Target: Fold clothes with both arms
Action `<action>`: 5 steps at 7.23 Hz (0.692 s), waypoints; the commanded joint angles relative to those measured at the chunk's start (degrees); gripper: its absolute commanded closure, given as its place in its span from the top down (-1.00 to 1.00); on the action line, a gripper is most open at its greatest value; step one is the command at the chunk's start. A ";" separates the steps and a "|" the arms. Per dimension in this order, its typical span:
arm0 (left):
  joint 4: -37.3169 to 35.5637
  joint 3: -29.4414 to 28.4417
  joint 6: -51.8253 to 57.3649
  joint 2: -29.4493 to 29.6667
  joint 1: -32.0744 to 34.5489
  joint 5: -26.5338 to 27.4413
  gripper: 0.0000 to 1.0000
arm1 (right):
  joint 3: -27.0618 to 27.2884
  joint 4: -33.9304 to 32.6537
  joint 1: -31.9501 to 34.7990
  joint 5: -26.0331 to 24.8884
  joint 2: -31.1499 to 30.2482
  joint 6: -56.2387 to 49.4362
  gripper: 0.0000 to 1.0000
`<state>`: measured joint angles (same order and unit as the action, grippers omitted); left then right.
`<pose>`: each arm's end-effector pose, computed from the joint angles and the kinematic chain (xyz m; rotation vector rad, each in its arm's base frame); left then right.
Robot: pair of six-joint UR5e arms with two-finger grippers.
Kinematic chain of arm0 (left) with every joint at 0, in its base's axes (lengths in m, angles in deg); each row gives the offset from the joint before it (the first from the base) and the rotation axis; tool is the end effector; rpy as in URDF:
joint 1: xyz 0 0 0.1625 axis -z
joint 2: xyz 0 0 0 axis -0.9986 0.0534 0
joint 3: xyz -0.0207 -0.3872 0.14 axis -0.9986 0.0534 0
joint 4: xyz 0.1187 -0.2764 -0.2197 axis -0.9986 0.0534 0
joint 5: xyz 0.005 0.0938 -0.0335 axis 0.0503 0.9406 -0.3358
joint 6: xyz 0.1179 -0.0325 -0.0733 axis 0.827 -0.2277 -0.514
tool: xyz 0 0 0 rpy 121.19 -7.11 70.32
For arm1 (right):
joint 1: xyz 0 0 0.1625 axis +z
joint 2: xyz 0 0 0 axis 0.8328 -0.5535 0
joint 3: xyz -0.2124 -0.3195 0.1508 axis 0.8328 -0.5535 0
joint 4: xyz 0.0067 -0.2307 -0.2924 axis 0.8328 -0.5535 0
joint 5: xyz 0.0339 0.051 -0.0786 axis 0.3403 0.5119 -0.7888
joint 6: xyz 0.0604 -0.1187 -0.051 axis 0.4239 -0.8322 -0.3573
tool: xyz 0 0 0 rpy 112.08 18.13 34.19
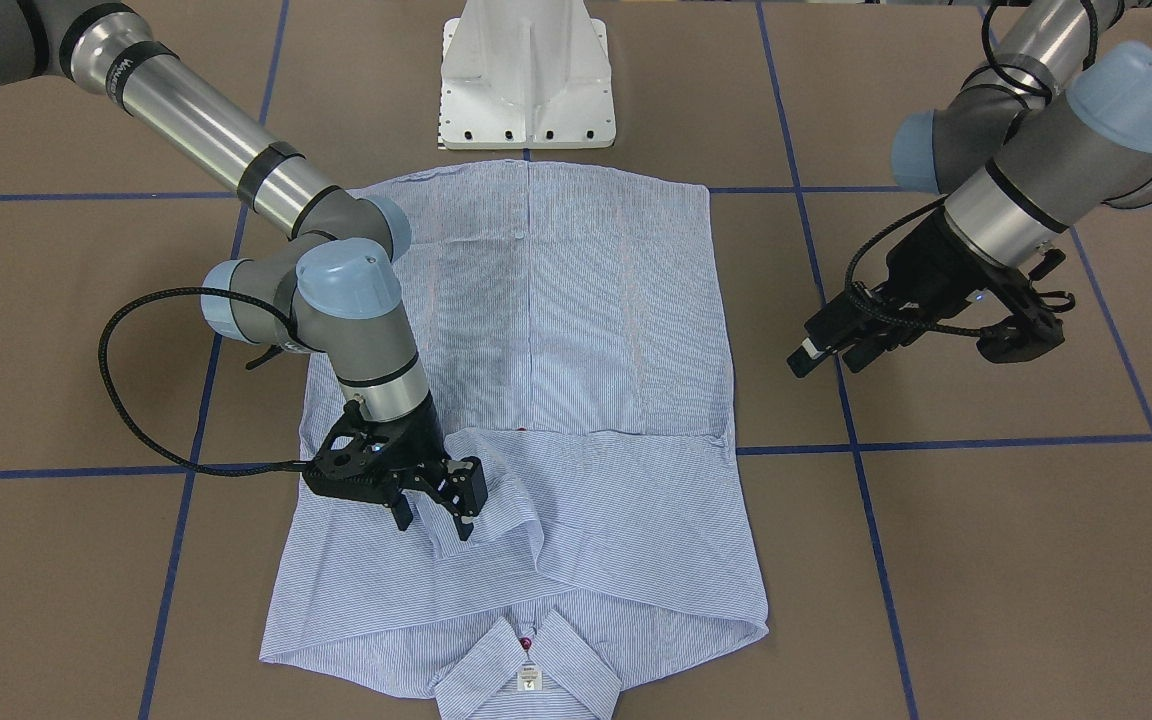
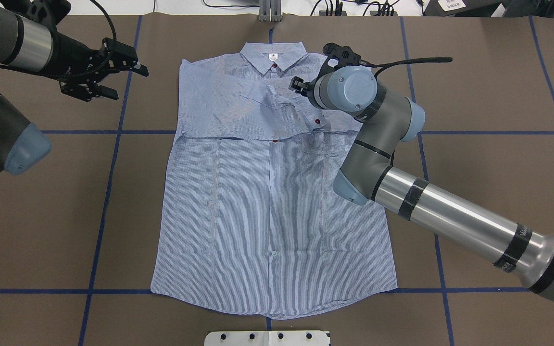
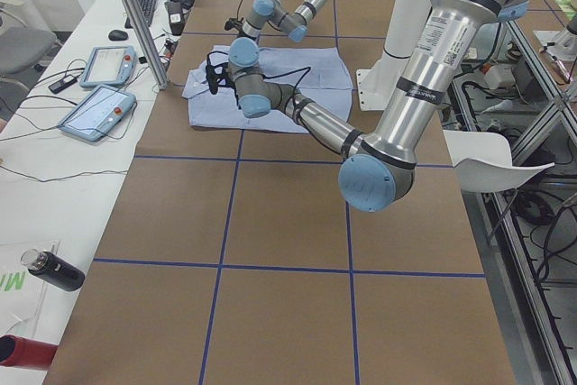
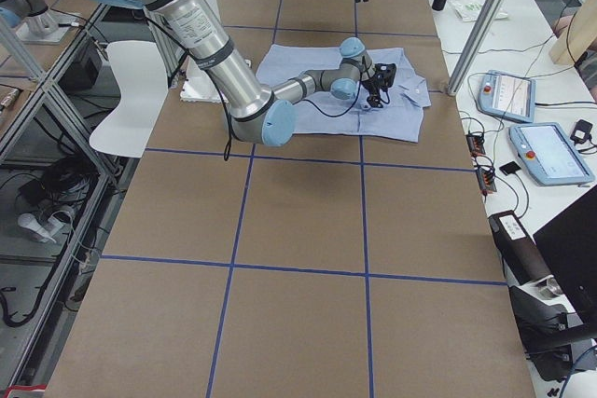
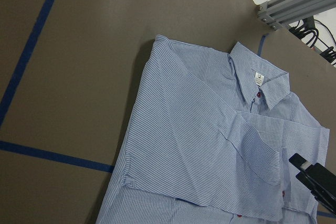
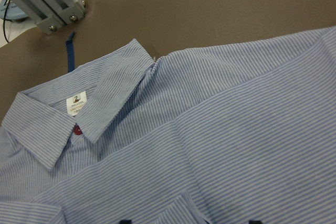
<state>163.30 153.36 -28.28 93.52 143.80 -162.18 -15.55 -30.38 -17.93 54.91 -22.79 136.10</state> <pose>0.2970 -0.5343 0.3238 0.0679 1.3077 -0.3871 -0.5427 -0.5997 0.3251 0.3869 -0.9722 0.5147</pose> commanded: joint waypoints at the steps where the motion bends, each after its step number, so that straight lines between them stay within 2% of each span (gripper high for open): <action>1: 0.00 0.15 -0.33 0.00 0.00 -0.09 0.95 | -1.16 0.00 0.04 -0.10 0.31 -1.81 0.50; 2: 0.00 0.32 -0.50 0.00 0.00 -0.09 0.95 | -1.33 0.00 0.04 -0.10 0.31 -1.90 0.39; 3: 0.00 0.33 -0.51 0.00 0.00 0.00 0.95 | -1.34 -0.09 0.04 -0.10 0.39 -1.90 0.05; 4: 0.00 0.15 -0.33 0.00 0.00 0.00 0.95 | -1.34 0.00 0.04 -0.01 0.31 -1.90 -0.61; 5: 0.00 0.06 -0.16 0.00 0.09 0.00 0.95 | -1.34 0.00 -0.05 -0.01 0.13 -1.90 -0.68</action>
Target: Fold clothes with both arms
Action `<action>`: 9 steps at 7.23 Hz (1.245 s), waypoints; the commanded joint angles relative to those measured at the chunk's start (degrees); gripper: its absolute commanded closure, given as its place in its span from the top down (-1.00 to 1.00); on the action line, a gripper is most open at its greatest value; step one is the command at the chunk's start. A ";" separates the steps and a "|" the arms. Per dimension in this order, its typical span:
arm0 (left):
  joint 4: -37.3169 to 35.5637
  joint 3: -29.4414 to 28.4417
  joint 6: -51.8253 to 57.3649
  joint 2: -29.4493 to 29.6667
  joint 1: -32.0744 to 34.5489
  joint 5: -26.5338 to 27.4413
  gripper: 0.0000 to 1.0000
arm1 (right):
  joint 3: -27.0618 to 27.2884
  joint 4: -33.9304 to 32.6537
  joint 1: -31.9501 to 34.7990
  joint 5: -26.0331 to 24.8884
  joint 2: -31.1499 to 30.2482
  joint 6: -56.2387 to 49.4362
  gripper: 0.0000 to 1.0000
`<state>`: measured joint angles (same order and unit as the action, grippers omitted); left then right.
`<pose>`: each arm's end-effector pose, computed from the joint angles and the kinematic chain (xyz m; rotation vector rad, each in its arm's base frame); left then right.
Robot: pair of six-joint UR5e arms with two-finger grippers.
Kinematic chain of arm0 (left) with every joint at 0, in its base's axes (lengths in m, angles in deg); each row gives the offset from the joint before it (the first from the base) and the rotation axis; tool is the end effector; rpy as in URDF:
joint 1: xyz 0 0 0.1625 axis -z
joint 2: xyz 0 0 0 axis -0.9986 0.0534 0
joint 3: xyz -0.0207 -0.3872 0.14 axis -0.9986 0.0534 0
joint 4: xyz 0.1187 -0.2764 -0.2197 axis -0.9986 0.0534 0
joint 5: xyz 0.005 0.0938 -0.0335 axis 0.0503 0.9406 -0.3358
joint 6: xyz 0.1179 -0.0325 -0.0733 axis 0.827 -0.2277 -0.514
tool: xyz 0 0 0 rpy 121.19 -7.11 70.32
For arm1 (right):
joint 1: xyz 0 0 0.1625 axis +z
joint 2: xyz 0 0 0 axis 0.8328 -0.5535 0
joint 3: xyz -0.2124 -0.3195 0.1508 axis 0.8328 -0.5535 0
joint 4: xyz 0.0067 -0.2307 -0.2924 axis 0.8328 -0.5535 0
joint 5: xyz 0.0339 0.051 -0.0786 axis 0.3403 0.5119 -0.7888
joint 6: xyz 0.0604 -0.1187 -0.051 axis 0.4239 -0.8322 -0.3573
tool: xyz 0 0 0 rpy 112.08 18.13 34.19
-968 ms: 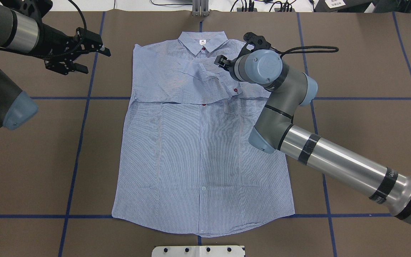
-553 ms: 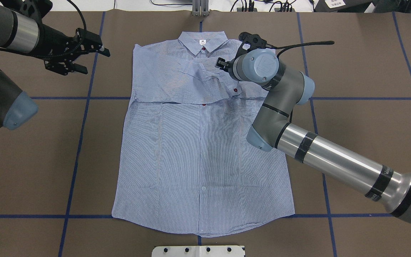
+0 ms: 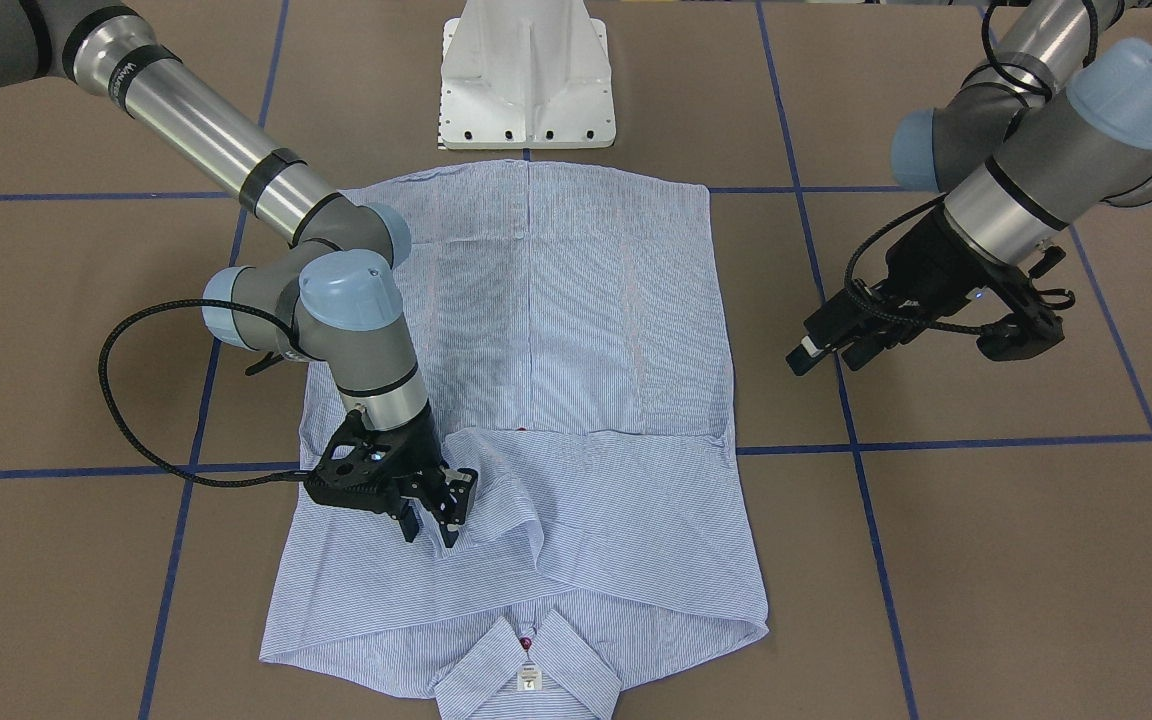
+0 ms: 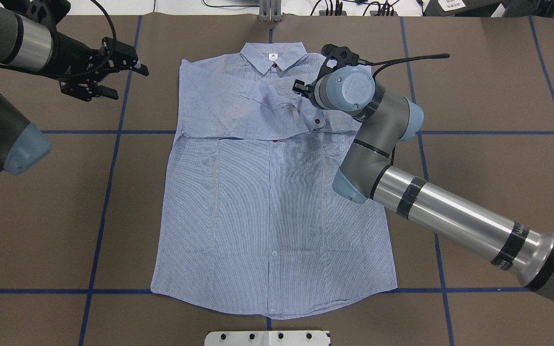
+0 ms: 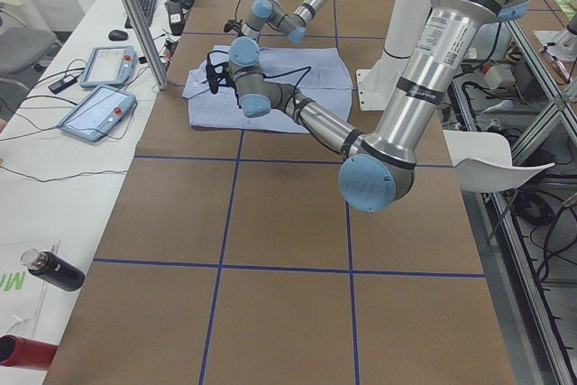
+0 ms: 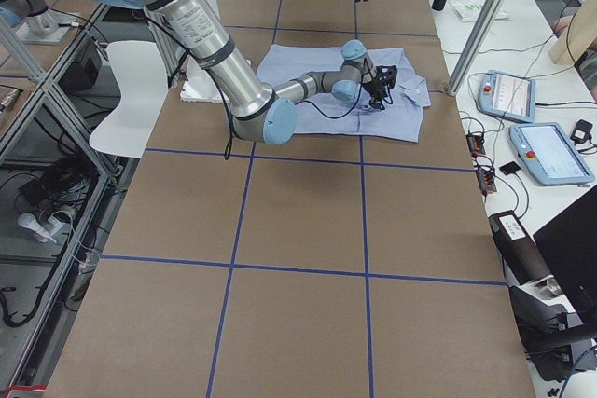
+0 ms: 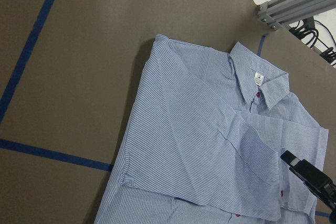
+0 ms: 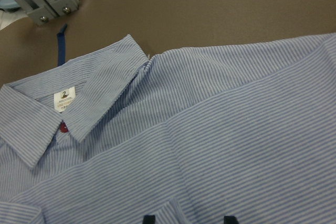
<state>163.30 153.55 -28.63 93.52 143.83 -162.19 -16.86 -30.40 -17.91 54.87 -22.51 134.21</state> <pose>0.2964 -0.5338 0.3223 0.0662 1.3106 -0.3909 -0.5453 -0.6022 0.3328 0.3958 -0.9470 0.4873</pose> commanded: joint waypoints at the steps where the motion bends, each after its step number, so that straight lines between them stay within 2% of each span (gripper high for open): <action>1: 0.00 -0.12 0.19 -0.09 0.32 -0.08 0.95 | -0.02 0.02 -0.08 0.03 -0.15 -0.02 -0.87; 2: 0.00 -0.12 0.19 -0.09 0.50 -0.08 0.95 | -0.02 0.02 -0.08 0.03 -0.32 -0.02 -1.00; 6: 0.00 -0.03 0.10 -0.09 0.59 -0.08 0.95 | 1.20 -0.07 2.63 0.64 -0.76 -2.37 -1.00; 7: 0.00 0.06 -0.16 -0.09 0.59 -0.08 0.95 | 2.08 -0.07 4.04 1.69 -2.07 -3.52 -1.00; 9: 0.00 0.14 -0.25 -0.09 0.68 0.01 0.95 | 7.16 0.02 4.23 1.88 -7.50 -3.62 -1.00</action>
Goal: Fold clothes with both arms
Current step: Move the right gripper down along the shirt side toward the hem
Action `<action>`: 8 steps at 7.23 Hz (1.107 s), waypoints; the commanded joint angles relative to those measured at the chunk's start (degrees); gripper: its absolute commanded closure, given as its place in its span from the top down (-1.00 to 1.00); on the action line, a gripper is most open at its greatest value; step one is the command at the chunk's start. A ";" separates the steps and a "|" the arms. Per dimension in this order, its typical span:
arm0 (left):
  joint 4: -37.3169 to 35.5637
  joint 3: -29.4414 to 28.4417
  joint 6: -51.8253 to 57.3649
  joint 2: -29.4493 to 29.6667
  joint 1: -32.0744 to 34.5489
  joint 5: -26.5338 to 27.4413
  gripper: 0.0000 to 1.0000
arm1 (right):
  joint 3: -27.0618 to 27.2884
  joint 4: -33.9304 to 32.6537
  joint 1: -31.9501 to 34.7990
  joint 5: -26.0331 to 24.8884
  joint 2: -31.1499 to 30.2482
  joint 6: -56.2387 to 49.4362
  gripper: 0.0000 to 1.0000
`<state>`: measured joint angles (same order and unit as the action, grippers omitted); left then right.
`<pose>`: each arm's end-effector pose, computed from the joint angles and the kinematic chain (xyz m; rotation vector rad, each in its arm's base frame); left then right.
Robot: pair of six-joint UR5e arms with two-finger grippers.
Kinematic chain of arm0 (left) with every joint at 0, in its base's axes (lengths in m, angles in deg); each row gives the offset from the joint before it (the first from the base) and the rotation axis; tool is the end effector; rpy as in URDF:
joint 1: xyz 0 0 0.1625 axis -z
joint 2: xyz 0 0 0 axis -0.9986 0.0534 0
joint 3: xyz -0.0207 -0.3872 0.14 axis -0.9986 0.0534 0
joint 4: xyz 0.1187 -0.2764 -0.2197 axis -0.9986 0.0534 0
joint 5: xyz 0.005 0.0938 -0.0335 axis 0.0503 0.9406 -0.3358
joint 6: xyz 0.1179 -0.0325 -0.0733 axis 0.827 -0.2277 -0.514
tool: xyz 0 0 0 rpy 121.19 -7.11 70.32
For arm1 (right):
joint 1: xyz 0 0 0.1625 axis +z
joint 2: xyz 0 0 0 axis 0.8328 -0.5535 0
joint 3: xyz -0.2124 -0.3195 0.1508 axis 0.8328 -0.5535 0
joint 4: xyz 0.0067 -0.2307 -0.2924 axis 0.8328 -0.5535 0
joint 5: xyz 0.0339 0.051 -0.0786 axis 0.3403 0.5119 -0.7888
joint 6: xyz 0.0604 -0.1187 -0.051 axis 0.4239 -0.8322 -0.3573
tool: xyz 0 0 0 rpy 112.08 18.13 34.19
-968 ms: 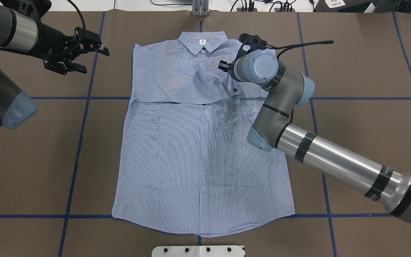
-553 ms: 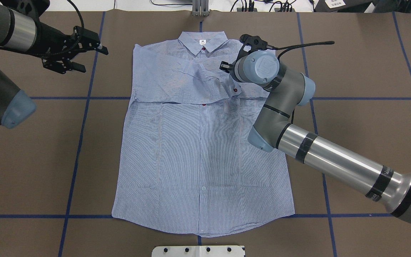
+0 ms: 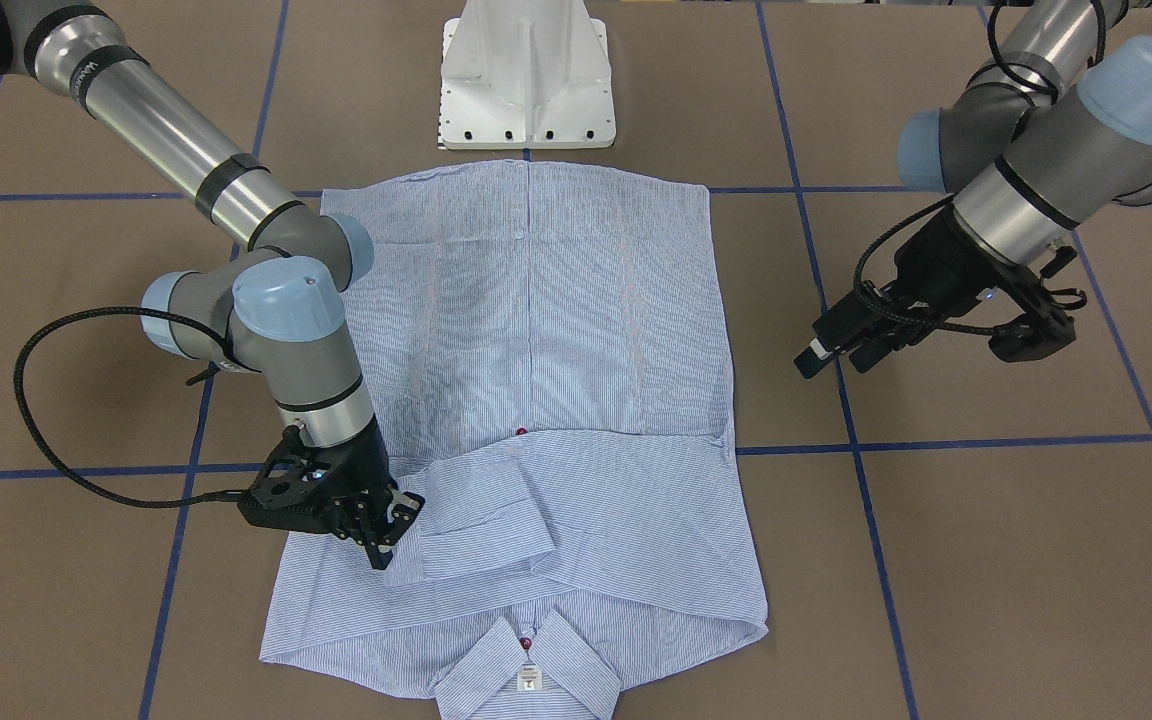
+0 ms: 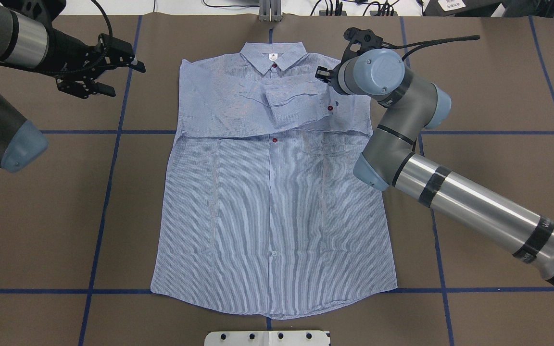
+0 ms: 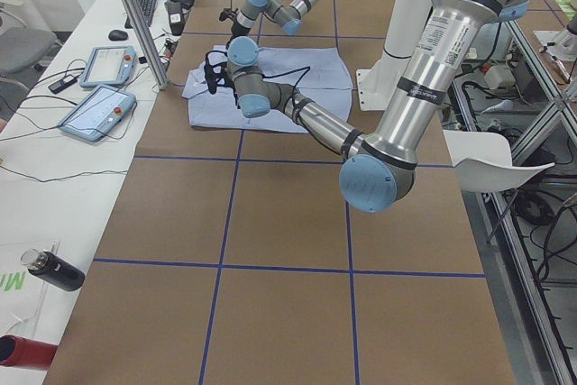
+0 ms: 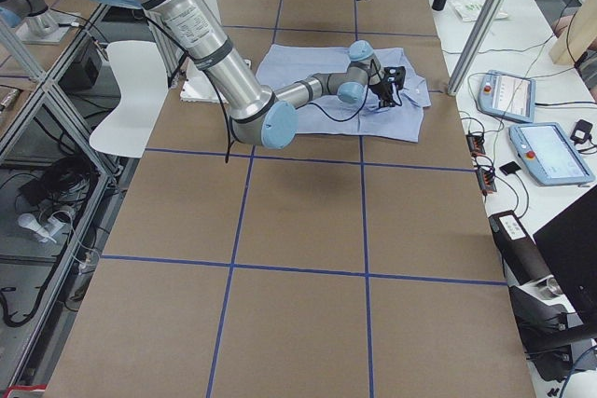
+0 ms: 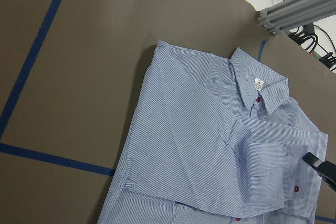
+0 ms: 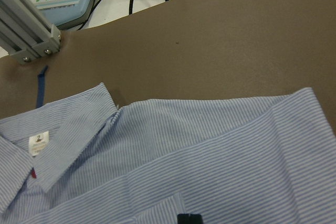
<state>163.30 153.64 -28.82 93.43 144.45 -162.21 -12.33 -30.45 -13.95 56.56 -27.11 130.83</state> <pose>0.2903 -0.5364 0.3226 0.0708 1.3110 -0.4027 -0.4876 -0.6193 0.3563 0.4302 -0.9298 0.4818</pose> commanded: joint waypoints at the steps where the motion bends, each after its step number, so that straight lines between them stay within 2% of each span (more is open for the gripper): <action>1: 0.00 0.13 -0.14 0.09 0.06 0.03 0.95 | 5.18 -0.02 0.28 0.18 -4.93 -0.15 -1.00; 3: 0.00 0.40 -0.32 0.26 0.06 0.03 0.95 | 6.78 -0.02 0.28 0.44 -6.79 -0.15 -1.00; 4: -0.09 0.75 -0.41 0.35 0.06 0.03 0.95 | 7.83 -0.46 0.36 2.27 -7.06 0.03 -0.93; 5: -0.09 0.92 -0.41 0.26 0.06 0.12 0.95 | 8.45 -0.11 0.28 2.47 -8.11 0.20 0.98; 6: -0.09 0.93 -0.41 0.26 0.06 0.12 0.95 | 10.02 -0.28 0.28 2.64 -8.90 0.12 1.00; 8: -0.09 1.01 -0.41 0.26 0.06 0.12 0.96 | 18.60 -0.81 0.28 3.95 -15.46 0.38 1.00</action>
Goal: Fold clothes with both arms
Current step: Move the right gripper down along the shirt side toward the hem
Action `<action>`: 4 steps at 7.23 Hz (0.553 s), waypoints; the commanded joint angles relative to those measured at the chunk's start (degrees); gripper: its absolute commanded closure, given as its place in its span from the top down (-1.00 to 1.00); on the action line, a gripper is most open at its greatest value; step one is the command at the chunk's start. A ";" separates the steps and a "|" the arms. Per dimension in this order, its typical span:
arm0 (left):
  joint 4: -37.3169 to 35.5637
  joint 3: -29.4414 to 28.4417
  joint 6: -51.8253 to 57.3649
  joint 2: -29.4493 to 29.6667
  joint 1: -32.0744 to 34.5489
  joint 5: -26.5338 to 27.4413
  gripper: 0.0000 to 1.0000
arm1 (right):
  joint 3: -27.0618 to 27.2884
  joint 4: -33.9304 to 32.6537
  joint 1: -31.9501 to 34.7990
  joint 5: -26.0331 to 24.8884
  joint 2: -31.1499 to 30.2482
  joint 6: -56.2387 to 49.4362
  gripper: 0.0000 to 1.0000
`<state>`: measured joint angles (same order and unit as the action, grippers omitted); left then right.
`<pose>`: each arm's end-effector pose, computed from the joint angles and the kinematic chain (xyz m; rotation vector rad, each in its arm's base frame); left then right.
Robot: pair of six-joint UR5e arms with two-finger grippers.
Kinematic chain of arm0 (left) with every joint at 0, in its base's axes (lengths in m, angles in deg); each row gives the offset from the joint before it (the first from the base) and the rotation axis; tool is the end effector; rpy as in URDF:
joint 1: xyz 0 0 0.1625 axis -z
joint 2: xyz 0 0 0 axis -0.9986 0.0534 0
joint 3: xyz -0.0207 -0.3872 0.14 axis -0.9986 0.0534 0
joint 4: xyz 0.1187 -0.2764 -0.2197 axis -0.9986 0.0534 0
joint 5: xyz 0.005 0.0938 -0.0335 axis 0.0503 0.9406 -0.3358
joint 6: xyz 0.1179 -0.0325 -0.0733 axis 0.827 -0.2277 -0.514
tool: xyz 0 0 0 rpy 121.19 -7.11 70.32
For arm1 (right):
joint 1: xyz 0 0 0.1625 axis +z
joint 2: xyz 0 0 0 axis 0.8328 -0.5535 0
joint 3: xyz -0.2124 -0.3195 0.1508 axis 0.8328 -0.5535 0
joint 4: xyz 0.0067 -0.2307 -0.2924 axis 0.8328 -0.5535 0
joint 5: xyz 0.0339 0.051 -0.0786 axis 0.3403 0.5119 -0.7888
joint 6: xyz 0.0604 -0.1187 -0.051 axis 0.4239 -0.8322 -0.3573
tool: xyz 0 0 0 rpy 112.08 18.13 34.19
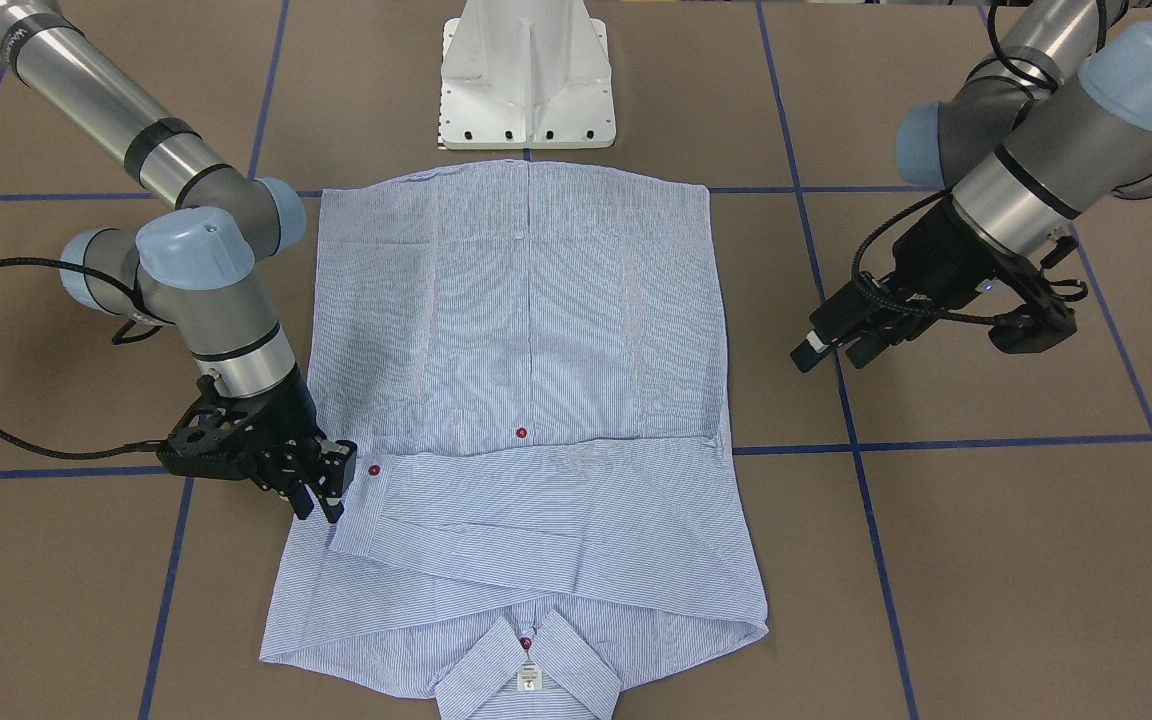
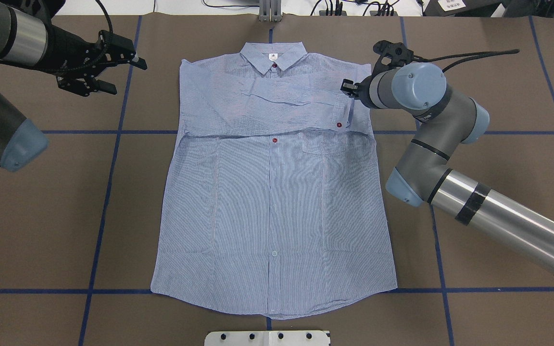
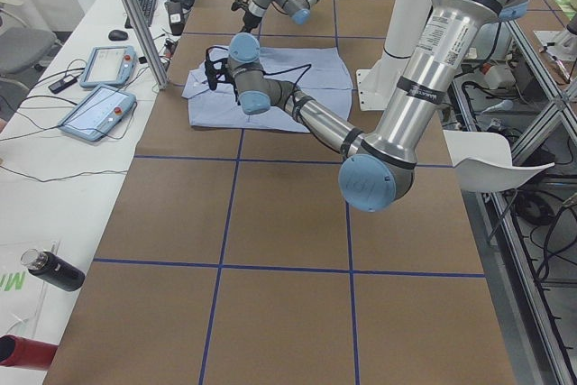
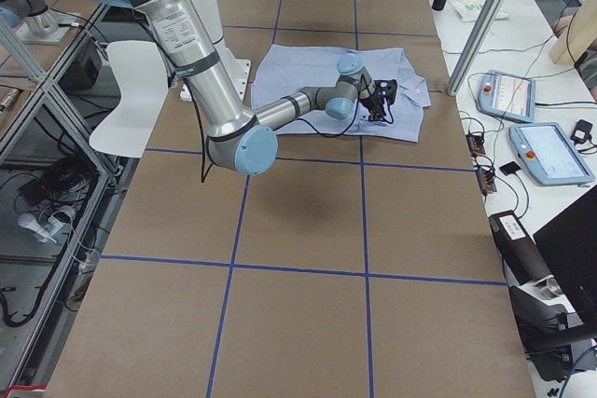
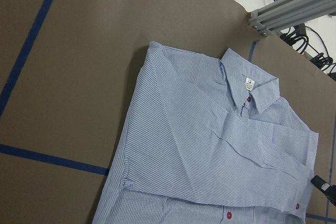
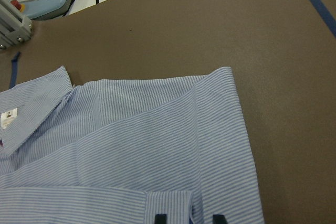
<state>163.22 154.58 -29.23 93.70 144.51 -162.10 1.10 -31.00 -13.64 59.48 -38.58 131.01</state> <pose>0.2881 -0.5346 0.3127 0.0803 1.3251 -0.4009 -0.4367 -0.5681 0.3886 0.4002 -0.9711 0.4601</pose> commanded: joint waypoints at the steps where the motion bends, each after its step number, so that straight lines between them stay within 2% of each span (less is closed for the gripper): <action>1: 0.00 0.34 0.00 -0.09 0.00 0.00 0.95 | 9.49 -0.34 -0.12 1.83 -7.86 0.89 1.00; 3: 0.26 1.48 0.87 -0.62 0.09 -0.17 0.94 | 16.26 -0.26 -2.22 2.27 -15.15 10.25 1.00; 4: 0.35 2.35 0.88 -0.45 0.09 -0.26 0.94 | 20.65 -0.26 -2.58 4.97 -19.02 15.61 0.99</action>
<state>163.43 156.07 -28.60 93.26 144.57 -162.23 16.82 -31.29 -15.45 62.27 -52.95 140.48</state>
